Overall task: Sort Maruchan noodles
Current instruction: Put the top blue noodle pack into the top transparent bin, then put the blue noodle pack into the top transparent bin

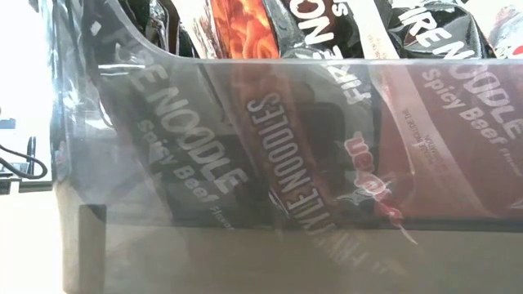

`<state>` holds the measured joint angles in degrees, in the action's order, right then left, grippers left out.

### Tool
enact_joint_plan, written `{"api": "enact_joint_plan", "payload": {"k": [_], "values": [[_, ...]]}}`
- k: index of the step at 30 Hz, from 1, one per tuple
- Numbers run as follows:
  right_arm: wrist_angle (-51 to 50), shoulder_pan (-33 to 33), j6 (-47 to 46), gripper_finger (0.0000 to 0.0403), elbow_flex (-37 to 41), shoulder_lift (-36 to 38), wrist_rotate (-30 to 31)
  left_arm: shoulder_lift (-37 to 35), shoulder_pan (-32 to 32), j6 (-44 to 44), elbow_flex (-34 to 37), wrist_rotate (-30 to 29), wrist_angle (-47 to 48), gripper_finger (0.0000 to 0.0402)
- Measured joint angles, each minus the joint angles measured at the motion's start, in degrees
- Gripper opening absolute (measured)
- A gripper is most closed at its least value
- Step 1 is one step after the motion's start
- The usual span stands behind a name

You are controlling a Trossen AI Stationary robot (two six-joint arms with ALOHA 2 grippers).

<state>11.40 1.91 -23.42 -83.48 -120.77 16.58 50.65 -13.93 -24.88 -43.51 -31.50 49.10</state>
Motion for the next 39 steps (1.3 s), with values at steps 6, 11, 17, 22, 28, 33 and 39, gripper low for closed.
{"api": "enact_joint_plan", "payload": {"k": [6, 11, 17, 22, 28, 33, 39], "values": [[-0.86, -0.05, 5.51, 0.0086, 0.0, 0.0, 0.71, 0.02, -0.18, -1.52, 0.0, 1.38, -0.25, 0.0153], [-1.18, -0.15, 9.25, 0.0122, 0.0, 0.0, 0.0, 0.02, -0.37, -1.7, 0.0, 3.03, -0.44, 0.0153], [-1.31, 0.26, 11.15, 0.0144, 0.02, 0.84, 1.38, 0.02, -4.66, -1.8, 0.0, 6.29, -0.43, 0.0153], [-2.46, 0.08, 8.75, 0.0144, 0.02, 1.03, 1.77, 0.04, -9.23, -5.02, 0.0, 5.76, -0.44, 0.0153], [-2.98, 0.09, 11.57, 0.0146, 0.08, 1.85, 1.81, 0.04, -13.3, -7.7, 0.0, 3.74, -0.37, 0.0153], [-7.53, 0.79, 12.94, 0.0145, 0.04, 7.73, 2.15, 0.06, -17.71, -13.95, -0.01, 8.17, -5.16, 0.015], [-17.88, 5.23, 14.56, 0.0145, 0.02, 14.46, 6.31, 5.36, -29.08, -15.37, -0.28, 16.97, -19.76, 0.0126]]}}
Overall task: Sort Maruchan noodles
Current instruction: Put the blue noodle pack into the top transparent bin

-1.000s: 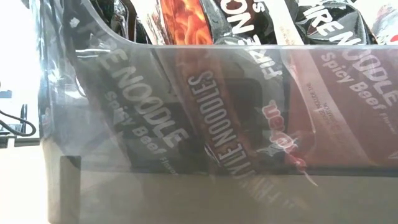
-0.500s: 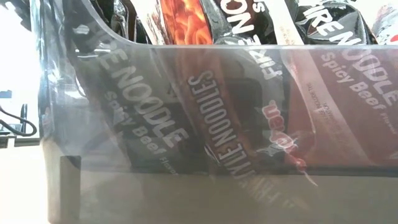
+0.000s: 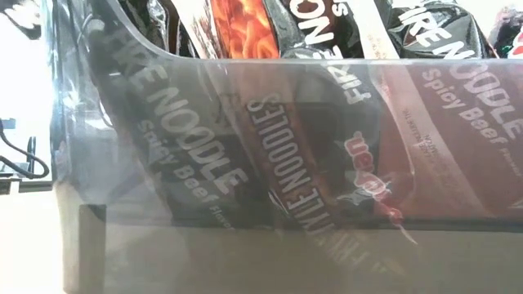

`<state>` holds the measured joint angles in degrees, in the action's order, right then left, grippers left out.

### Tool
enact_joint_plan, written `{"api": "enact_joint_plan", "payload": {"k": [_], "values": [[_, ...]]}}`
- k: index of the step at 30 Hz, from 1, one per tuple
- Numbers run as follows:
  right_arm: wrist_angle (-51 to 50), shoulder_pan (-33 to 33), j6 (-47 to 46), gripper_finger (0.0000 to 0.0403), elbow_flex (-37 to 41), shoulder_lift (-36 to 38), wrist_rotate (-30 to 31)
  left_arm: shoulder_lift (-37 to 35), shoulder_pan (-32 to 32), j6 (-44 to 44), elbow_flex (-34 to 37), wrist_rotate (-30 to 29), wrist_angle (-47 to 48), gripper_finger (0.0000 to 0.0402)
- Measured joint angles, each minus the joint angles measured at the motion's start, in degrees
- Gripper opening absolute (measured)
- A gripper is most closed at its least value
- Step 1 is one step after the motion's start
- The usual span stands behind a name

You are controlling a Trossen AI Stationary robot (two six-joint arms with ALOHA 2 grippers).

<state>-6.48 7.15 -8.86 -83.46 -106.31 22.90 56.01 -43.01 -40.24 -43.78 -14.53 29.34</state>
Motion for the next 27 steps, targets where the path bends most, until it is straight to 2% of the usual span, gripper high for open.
{"api": "enact_joint_plan", "payload": {"k": [6, 9, 12, 14, 18, 21, 27], "values": [[-12.15, 6.41, -0.36, 0.0145, 0.0, 6.32, 11.66, 9.65, -10.06, -14.75, -2.95, 7.71, 0.76, 0.0116], [-16.15, 9.15, -1.9, 0.0145, 0.0, 8.29, 15.45, 13.46, -13.94, -22.76, -3.13, 12.72, 6.6, 0.0116], [-18.26, 11.27, -3.97, 0.0145, 0.0, 8.58, 17.47, 16.24, -17.42, -30.73, -3.13, 12.77, 15.58, 0.0116], [-18.18, 12.19, -4.47, 0.0145, 0.0, 8.3, 17.62, 17.44, -18.95, -34.38, -2.56, 15.68, 19.69, 0.0116], [-18.39, 13.6, -5.52, 0.0145, 0.0, 7.83, 17.59, 17.04, -19.51, -35.55, 1.57, 23.13, 15.84, 0.0116], [-18.5, 13.89, -7.73, 0.0145, 0.0, 7.74, 17.57, 16.23, -18.59, -34.76, 5.7, 24.88, 9.23, 0.0116], [-19.56, 14.22, -9.32, 0.0145, 0.0, 7.31, 16.15, 16.22, -16.15, -33.92, 9.97, 24.6, 6.68, 0.012]]}}
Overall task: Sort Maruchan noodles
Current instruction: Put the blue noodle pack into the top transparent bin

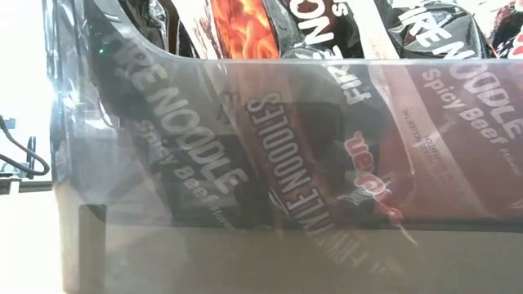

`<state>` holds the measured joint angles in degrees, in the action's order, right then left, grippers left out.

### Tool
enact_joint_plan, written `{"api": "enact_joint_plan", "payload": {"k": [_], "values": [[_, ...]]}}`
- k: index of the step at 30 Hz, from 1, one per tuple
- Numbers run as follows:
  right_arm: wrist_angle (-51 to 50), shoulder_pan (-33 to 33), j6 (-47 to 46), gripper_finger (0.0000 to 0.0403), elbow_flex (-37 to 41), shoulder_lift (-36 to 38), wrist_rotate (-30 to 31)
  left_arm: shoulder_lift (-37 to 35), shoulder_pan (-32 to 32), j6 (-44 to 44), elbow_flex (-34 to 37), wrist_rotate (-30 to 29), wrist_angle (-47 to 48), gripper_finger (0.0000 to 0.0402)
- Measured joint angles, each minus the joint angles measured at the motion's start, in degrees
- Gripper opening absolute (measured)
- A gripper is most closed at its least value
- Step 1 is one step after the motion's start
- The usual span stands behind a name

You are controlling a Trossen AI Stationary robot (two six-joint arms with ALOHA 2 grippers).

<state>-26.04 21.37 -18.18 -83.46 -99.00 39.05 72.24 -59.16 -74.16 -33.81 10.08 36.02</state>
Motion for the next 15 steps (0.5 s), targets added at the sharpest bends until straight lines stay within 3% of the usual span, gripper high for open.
{"api": "enact_joint_plan", "payload": {"k": [10, 15], "values": [[-1.42, -0.02, -1.2, 0.0145, 0.0, 0.0, -0.73, 0.4, 1.02, 12.58, 0.08, -3.89, -10.31, 0.0161], [-2.12, 0.07, -1.55, 0.0145, 0.0, 0.0, -1.87, 1.34, 1.25, 17.87, 0.16, -5.29, -8.38, 0.0162]]}}
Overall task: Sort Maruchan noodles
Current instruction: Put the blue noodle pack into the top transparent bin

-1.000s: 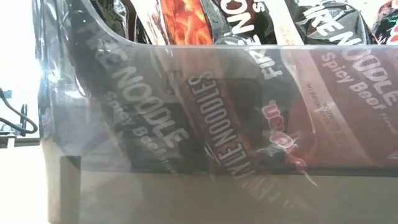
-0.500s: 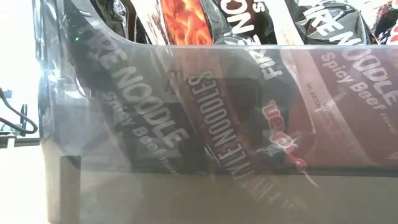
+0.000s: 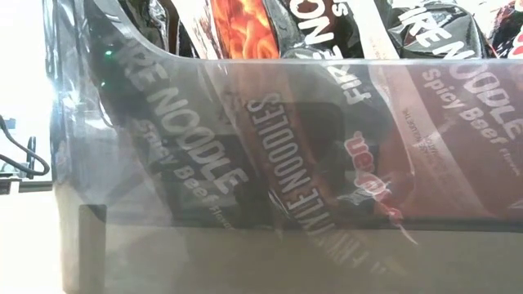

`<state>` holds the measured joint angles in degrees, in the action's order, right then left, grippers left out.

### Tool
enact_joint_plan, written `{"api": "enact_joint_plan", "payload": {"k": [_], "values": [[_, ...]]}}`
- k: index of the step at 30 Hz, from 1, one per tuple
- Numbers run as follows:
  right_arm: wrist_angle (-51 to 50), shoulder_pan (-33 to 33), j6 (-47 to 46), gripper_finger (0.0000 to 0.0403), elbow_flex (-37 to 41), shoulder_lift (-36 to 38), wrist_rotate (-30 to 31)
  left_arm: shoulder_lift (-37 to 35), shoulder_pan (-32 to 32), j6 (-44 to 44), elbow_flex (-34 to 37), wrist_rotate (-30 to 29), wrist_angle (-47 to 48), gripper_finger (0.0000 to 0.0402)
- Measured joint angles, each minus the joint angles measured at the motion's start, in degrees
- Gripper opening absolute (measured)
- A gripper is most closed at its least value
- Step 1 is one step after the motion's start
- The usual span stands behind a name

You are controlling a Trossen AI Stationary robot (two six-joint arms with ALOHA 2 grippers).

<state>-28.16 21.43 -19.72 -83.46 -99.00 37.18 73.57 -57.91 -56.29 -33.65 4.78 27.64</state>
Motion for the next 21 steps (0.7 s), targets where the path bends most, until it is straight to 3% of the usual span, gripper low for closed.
{"api": "enact_joint_plan", "payload": {"k": [9, 13, 18, 21], "values": [[-0.04, 0.0, -0.29, 0.0145, 1.88, -0.24, -1.28, 2.68, 0.0, 2.08, 2.21, 5.97, -4.32, 0.0145], [0.04, 0.0, -0.31, 0.0145, 2.83, -0.24, -1.86, 2.94, 0.0, 3.35, 2.21, 7.33, -4.0, 0.0102], [0.03, 0.28, 0.1, 0.0145, 3.02, -0.22, -1.06, 2.94, 0.76, 6.85, 1.92, 7.28, -3.46, 0.0017], [-0.16, 0.76, 0.22, 0.0145, 3.02, -0.22, -0.99, 2.94, 2.67, 7.63, -0.64, 6.88, -0.55, 0.0009]]}}
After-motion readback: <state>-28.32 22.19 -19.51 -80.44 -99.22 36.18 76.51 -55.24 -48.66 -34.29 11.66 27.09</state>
